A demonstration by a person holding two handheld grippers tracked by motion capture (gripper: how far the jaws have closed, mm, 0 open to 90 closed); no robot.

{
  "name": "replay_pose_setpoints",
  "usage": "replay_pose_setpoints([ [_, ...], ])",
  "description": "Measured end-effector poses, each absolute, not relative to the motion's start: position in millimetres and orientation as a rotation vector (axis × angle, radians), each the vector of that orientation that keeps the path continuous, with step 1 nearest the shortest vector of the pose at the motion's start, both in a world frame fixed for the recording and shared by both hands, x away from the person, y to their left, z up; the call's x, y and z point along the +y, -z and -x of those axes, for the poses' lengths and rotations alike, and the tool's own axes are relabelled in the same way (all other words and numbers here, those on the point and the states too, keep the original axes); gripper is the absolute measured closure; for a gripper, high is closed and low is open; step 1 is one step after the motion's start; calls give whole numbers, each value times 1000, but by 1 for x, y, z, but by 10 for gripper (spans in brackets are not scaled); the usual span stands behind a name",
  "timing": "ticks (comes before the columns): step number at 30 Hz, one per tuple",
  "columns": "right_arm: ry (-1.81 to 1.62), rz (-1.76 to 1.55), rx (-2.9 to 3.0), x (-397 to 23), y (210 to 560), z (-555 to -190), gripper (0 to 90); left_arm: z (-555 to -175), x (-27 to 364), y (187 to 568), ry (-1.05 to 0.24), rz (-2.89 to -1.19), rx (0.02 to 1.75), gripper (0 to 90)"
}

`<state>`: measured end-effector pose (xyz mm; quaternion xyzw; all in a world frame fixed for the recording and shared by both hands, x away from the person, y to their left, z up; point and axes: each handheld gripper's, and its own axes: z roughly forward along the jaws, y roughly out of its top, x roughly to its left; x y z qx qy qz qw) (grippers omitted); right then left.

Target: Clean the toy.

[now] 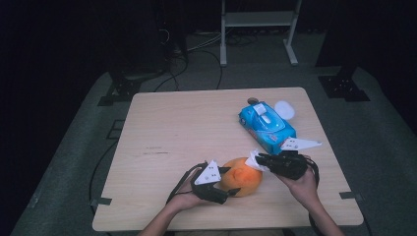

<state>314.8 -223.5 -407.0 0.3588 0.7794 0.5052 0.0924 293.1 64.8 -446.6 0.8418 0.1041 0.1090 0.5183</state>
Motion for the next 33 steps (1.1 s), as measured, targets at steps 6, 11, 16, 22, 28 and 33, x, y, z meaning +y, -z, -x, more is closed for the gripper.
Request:
replay_pose_setpoints([
  [6, -1505, -1116, 2308, -231, 411, -318, 799, -293, 67, 448, -261, -2018, 232, 296],
  [11, -1537, -1095, 2302, -227, 406, -315, 798, -289, 65, 448, -286, -2037, 180, 296],
  [16, -1541, -1105, 2305, -228, 407, -318, 798, -289, 65, 448, -299, -2039, 177, 296],
  [22, -1513, -1146, 2305, -235, 413, -320, 800, -294, 67, 448, -287, -2005, 248, 293],
  [28, -1534, -1008, 2347, -212, 399, -304, 800, -301, 70, 449, -247, -1964, 316, 289],
  [33, -1515, -945, 2366, -202, 395, -300, 799, -303, 75, 450, -238, -1947, 294, 202],
])
